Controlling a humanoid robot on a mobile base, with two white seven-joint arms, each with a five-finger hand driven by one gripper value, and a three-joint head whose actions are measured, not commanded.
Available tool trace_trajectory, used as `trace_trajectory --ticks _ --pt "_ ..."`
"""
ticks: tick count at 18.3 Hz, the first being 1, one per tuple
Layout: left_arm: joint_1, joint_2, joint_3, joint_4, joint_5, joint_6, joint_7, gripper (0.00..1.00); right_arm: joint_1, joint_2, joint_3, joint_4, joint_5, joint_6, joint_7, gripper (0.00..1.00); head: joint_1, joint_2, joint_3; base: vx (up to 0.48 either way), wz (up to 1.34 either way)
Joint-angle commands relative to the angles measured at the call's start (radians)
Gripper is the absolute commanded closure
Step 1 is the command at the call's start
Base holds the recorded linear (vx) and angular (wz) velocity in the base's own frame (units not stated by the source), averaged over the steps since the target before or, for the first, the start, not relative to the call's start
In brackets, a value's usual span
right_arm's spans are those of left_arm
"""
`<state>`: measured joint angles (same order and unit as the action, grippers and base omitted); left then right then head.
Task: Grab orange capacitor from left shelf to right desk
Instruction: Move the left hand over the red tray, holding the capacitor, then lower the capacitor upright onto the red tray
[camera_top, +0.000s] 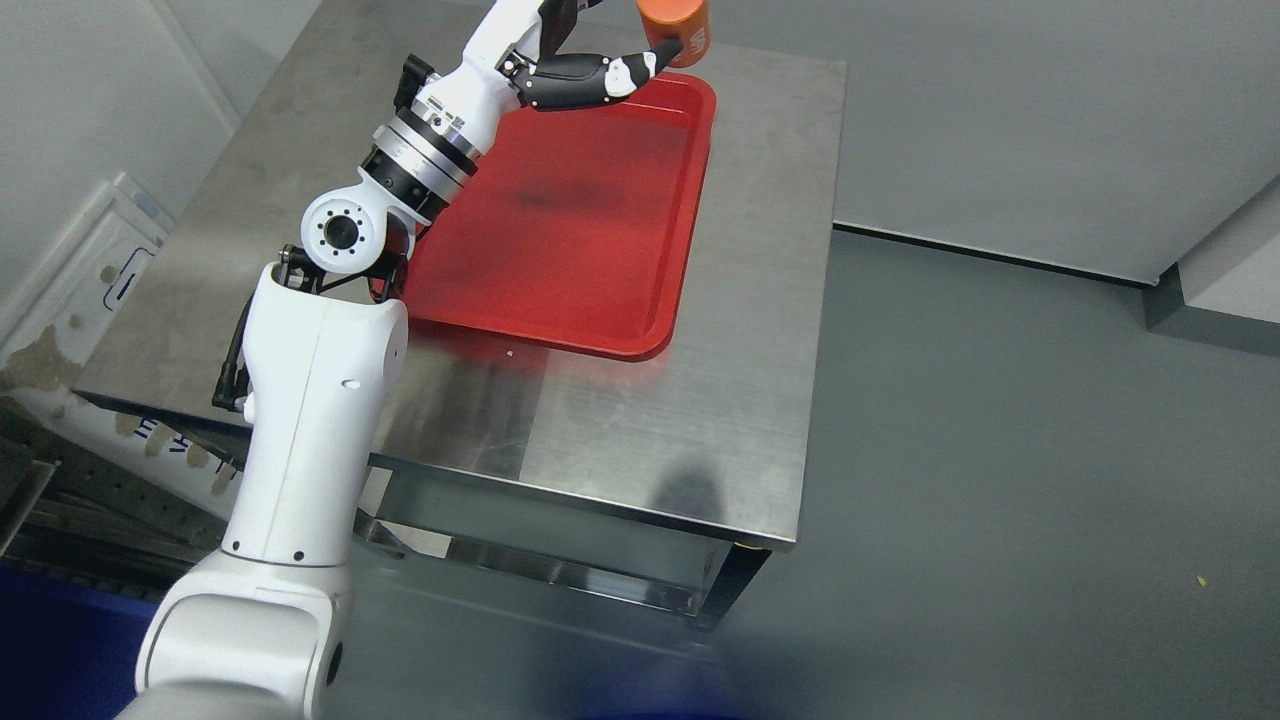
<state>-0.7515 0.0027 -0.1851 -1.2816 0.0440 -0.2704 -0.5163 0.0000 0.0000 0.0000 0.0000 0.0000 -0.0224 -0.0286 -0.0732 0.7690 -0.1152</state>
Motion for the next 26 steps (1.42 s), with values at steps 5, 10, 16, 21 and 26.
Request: trace_trajectory --ticks 5,10,16,21,26 --pt "0.035 0.015 0.032 0.061 -0.009 -0.046 -0.001 0.90 0.020 -0.017 -0.012 -0.017 0.005 -0.001 -0.001 0.00 0.0000 0.000 0.000 0.000 0.00" --pt "0.073 0.015 0.048 0.047 -0.026 -0.049 -0.001 0.90 0.020 -0.017 -0.012 -0.017 0.005 -0.001 -0.001 0.00 0.0000 0.000 0.000 -0.001 0.00" --pt "0.173 0.022 0.188 -0.009 -0.026 -0.065 -0.011 0.90 0.020 -0.017 -0.012 -0.017 0.005 -0.001 -0.001 0.00 0.0000 0.000 0.000 0.000 0.00" --pt "0.210 0.015 0.314 -0.005 -0.024 -0.049 -0.013 0.90 0.020 -0.017 -0.012 -0.017 0.005 -0.001 -0.001 0.00 0.0000 0.000 0.000 0.000 0.00" --pt "0.261 0.015 0.340 -0.050 -0.024 0.036 -0.008 0.90 0.020 -0.017 -0.012 -0.017 0.005 -0.001 -0.001 0.00 0.0000 0.000 0.000 0.000 0.00"
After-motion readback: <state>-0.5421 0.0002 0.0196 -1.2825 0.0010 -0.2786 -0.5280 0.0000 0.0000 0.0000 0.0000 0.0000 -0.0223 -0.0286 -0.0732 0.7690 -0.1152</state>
